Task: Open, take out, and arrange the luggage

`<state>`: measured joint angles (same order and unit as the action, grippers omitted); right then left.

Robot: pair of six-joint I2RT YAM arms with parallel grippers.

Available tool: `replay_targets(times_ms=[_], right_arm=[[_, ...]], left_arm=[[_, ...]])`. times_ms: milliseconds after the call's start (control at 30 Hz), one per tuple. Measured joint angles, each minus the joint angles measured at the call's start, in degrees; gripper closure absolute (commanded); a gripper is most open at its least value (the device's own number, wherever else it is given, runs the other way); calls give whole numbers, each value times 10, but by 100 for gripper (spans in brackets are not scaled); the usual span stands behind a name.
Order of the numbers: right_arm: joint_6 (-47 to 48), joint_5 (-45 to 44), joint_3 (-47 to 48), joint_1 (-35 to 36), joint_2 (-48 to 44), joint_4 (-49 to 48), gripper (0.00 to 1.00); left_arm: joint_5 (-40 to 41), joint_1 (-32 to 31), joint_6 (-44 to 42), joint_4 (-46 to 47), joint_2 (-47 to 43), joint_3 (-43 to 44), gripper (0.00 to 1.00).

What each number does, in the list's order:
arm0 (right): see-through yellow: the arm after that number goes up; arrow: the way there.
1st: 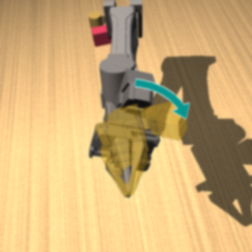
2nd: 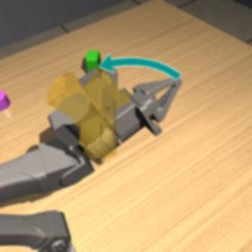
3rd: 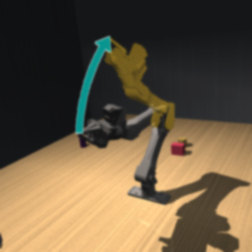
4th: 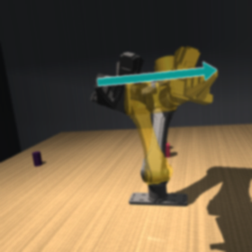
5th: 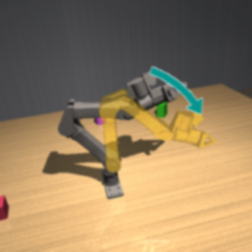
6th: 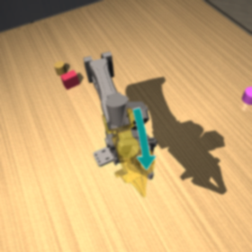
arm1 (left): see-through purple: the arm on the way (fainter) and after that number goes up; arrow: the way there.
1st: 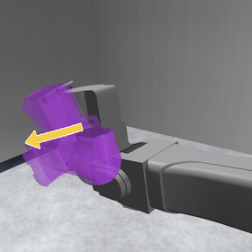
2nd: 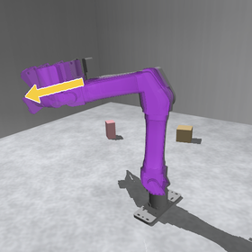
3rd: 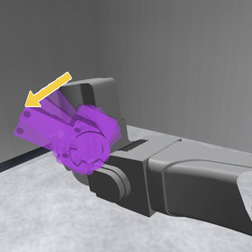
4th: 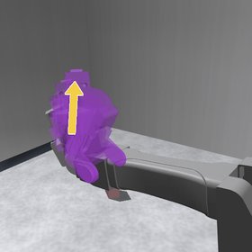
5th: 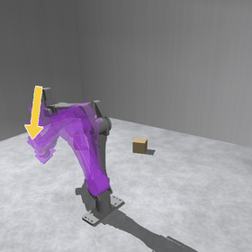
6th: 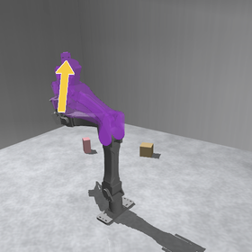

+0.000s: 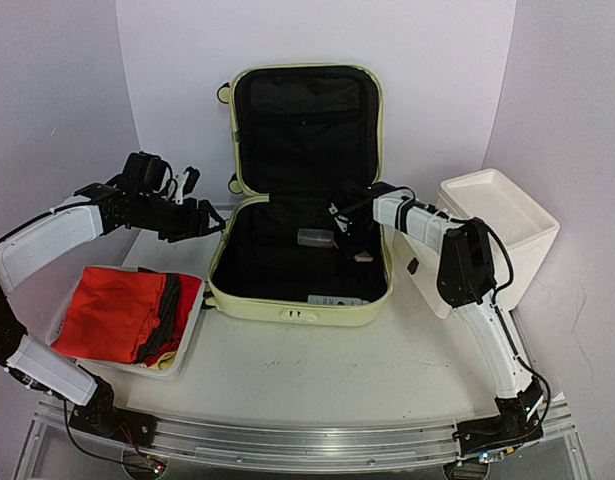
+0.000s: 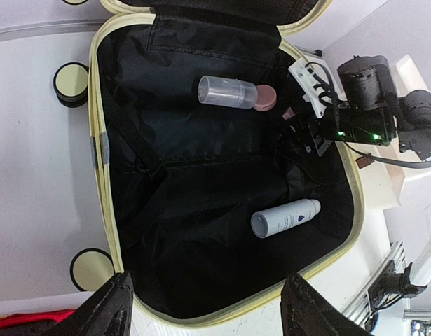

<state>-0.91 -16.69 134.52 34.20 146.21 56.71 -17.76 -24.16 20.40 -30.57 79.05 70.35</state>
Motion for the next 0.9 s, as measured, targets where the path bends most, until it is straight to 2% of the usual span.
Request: replay_targets(times_ms=[267, 400, 600, 900], right_arm=[[-19, 50, -77, 5, -142, -7, 57], [-28, 62, -111, 6, -217, -21, 53], [-34, 25, -181, 8, -293, -29, 54], [-26, -27, -364, -30, -388, -30, 53]], left_arm=[[-1, 0, 1, 0, -4, 0, 28], [-4, 0, 6, 0, -8, 0, 28], [-10, 0, 7, -4, -18, -7, 27], [-33, 0, 9, -4, -20, -12, 27]])
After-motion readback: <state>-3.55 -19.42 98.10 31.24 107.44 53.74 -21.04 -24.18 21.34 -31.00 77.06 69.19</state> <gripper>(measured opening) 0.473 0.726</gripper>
